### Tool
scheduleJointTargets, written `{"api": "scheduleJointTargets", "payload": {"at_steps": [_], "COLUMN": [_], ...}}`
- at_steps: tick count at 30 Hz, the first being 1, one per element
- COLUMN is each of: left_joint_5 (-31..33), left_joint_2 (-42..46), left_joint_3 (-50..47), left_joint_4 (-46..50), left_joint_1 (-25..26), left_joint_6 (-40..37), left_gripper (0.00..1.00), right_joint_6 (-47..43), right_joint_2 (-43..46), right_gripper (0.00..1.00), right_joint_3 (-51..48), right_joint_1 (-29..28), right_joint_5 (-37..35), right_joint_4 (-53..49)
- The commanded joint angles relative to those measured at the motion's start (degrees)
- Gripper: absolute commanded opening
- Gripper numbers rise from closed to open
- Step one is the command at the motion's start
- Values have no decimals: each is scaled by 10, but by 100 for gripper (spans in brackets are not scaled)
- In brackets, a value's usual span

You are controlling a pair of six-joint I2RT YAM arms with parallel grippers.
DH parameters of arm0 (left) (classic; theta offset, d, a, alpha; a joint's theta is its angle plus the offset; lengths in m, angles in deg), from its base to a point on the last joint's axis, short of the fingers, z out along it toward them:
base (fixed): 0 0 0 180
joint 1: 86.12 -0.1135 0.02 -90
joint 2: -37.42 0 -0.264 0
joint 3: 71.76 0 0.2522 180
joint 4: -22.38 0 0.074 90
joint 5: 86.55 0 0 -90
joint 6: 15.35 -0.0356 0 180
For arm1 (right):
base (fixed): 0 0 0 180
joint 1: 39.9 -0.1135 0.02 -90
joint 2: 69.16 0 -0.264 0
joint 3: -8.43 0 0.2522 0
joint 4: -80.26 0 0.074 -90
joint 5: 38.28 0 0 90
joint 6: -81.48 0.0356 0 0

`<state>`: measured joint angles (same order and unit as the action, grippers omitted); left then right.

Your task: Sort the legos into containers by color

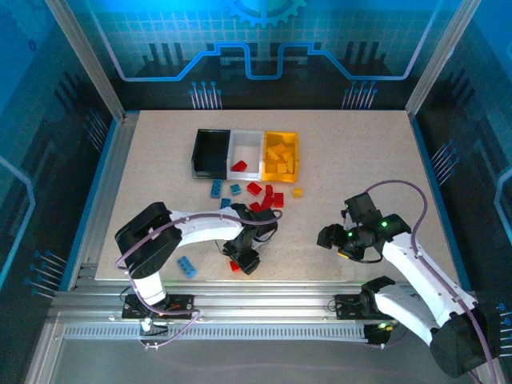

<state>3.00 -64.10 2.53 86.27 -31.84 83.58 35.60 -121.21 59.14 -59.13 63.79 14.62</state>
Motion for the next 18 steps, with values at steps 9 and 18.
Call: {"api": "scheduleJointTargets", "payload": {"at_steps": [9, 18], "left_joint_5": [1, -70], "left_joint_2": [-11, 35], "left_joint_3": [22, 96], "left_joint_4": [31, 31], "left_joint_1": [-6, -108], "left_joint_6": [15, 55], "left_gripper": [36, 35], "right_joint_6": [-9, -9], "right_joint_2": [7, 29], "right_gripper": [68, 68], "right_joint_3": [2, -7], "right_joint_1": [-6, 1], "right_joint_5": [-13, -22], "right_joint_4": [-8, -12]}}
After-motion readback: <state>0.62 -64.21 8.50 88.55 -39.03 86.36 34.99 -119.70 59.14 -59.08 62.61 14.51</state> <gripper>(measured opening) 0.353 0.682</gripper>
